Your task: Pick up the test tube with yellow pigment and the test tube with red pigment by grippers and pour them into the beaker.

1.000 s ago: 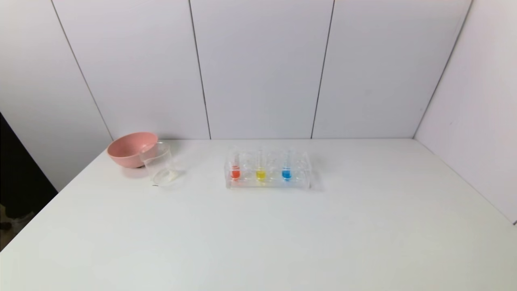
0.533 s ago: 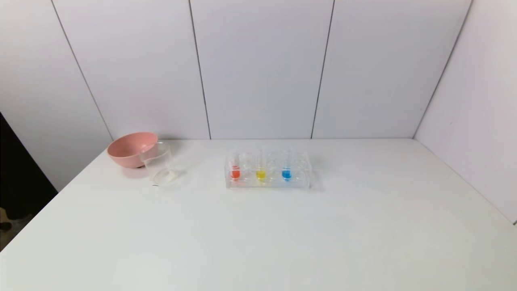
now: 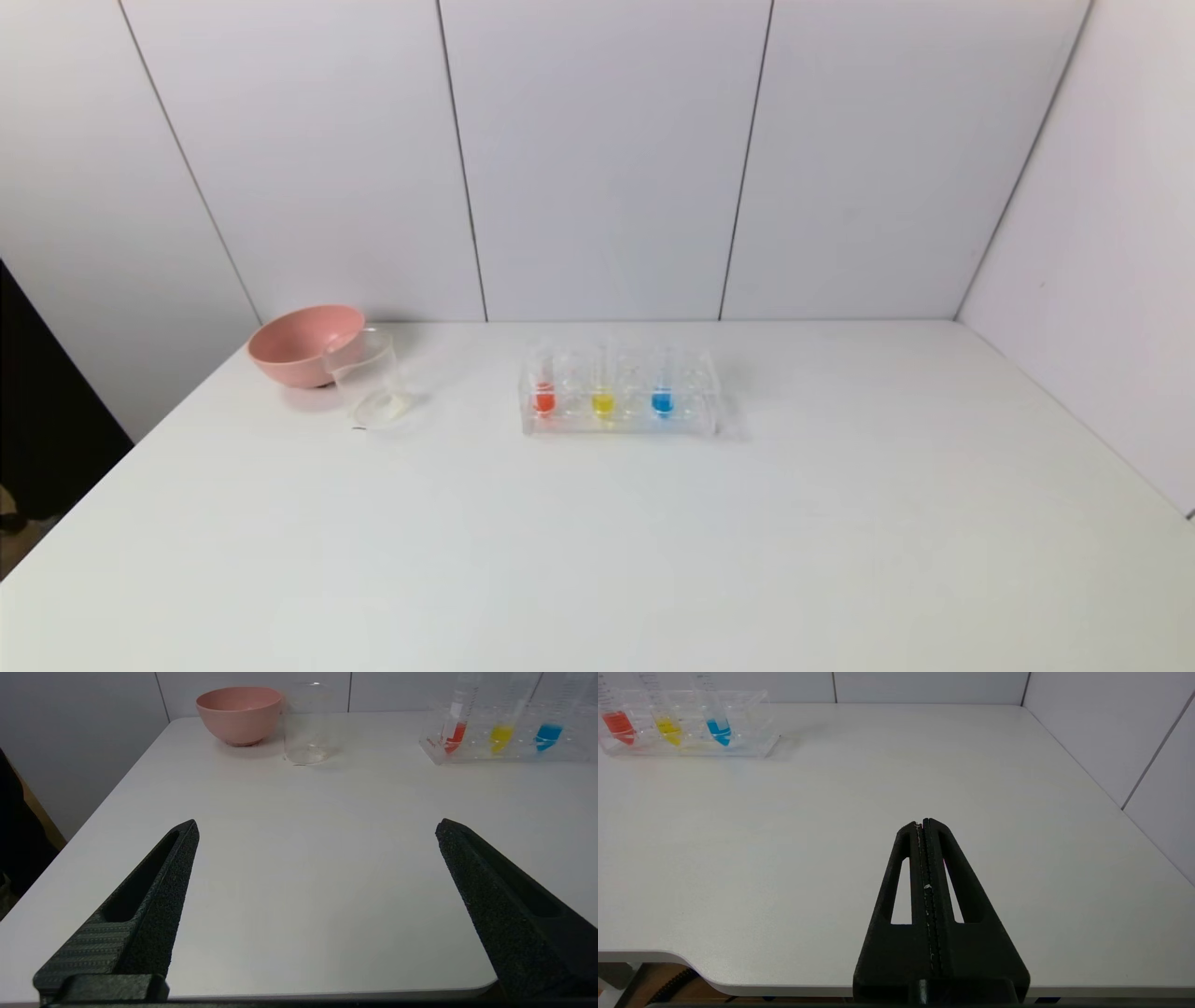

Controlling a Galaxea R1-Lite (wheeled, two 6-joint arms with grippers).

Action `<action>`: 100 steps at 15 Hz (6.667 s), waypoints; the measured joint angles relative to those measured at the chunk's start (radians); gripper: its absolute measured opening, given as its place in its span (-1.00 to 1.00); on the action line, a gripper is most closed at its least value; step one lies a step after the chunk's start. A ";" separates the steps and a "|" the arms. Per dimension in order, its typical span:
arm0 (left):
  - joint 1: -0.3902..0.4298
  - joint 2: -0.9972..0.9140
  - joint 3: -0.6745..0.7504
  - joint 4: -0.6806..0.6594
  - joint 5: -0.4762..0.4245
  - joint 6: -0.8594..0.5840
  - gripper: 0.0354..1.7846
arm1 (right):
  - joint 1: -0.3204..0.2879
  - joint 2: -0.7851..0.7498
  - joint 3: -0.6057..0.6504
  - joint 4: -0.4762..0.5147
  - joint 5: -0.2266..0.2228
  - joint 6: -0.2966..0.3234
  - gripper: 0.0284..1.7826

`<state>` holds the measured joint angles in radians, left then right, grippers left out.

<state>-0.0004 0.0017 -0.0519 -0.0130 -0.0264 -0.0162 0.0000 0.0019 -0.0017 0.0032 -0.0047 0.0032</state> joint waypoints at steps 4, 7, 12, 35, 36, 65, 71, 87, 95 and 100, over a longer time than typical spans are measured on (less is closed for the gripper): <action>0.000 0.031 -0.174 0.101 -0.108 0.002 0.99 | 0.000 0.000 0.000 0.000 0.000 0.000 -0.91; -0.001 0.146 -0.305 0.120 -0.159 -0.001 0.99 | 0.000 0.000 0.000 0.000 0.000 0.000 -0.91; -0.003 0.516 -0.535 0.011 -0.182 -0.016 0.99 | 0.000 0.000 0.000 0.000 0.000 0.000 -0.91; -0.104 1.607 -0.868 -0.705 -0.649 -0.014 0.99 | 0.000 0.000 0.000 0.000 0.000 0.000 -0.91; -0.110 1.647 -0.882 -0.731 -0.650 -0.013 0.99 | 0.000 0.000 0.000 0.000 0.000 0.000 -0.91; -0.175 2.214 -1.017 -1.146 -1.035 -0.008 0.99 | 0.000 0.000 0.000 0.000 0.000 0.000 -0.91; -0.197 2.257 -1.046 -1.195 -1.050 -0.005 0.99 | 0.000 0.000 0.000 0.000 0.000 0.000 -0.91; -0.230 2.359 -1.130 -1.189 -1.083 -0.010 0.81 | 0.000 0.000 0.000 0.000 0.000 0.000 -0.91; -0.240 2.373 -1.142 -1.191 -1.078 -0.011 -0.43 | 0.000 0.000 0.000 0.000 0.000 0.000 -0.91; -0.239 2.373 -1.145 -1.189 -1.079 -0.015 -0.43 | 0.000 0.000 0.000 0.000 0.000 0.000 -0.91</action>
<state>-0.2394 2.3747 -1.1972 -1.2021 -1.1053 -0.0313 0.0000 0.0019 -0.0017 0.0032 -0.0043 0.0032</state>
